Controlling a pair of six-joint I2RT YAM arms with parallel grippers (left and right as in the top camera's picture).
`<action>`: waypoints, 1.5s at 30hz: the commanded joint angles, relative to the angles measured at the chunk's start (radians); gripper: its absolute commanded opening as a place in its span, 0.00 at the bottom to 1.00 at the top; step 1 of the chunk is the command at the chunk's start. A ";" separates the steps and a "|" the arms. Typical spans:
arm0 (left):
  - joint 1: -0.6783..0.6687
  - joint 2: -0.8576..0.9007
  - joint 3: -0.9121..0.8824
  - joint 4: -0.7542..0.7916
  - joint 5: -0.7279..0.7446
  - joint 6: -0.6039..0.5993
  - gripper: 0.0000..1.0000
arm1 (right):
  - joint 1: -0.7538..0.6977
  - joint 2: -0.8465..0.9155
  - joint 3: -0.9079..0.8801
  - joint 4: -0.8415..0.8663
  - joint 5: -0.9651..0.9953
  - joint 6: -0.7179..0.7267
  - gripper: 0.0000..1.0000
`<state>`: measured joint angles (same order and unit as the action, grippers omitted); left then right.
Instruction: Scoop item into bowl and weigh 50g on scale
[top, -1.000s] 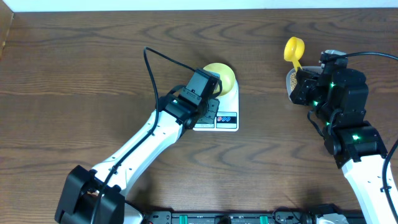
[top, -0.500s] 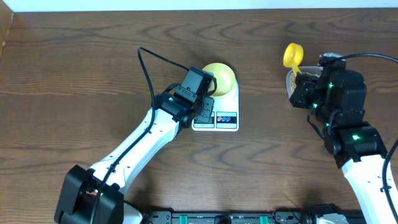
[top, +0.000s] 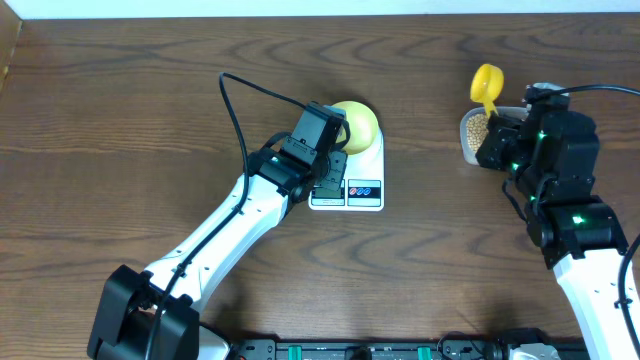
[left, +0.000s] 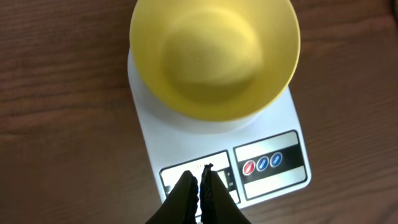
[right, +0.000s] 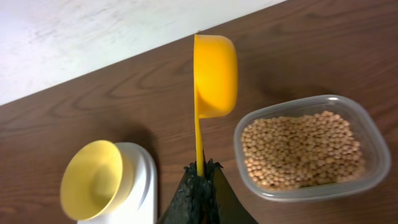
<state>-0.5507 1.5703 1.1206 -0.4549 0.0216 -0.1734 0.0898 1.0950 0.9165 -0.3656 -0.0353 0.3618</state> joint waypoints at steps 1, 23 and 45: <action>0.002 -0.002 -0.003 0.029 0.040 -0.023 0.07 | -0.014 -0.003 0.018 0.003 0.018 -0.019 0.01; -0.122 0.182 -0.004 0.024 0.080 0.165 0.07 | -0.013 -0.003 0.018 -0.032 0.013 -0.018 0.01; -0.123 0.256 -0.004 0.076 0.080 0.165 0.07 | -0.013 -0.003 0.018 -0.016 0.015 -0.019 0.01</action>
<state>-0.6724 1.7882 1.1206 -0.3801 0.0994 -0.0219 0.0814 1.0950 0.9165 -0.3889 -0.0288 0.3550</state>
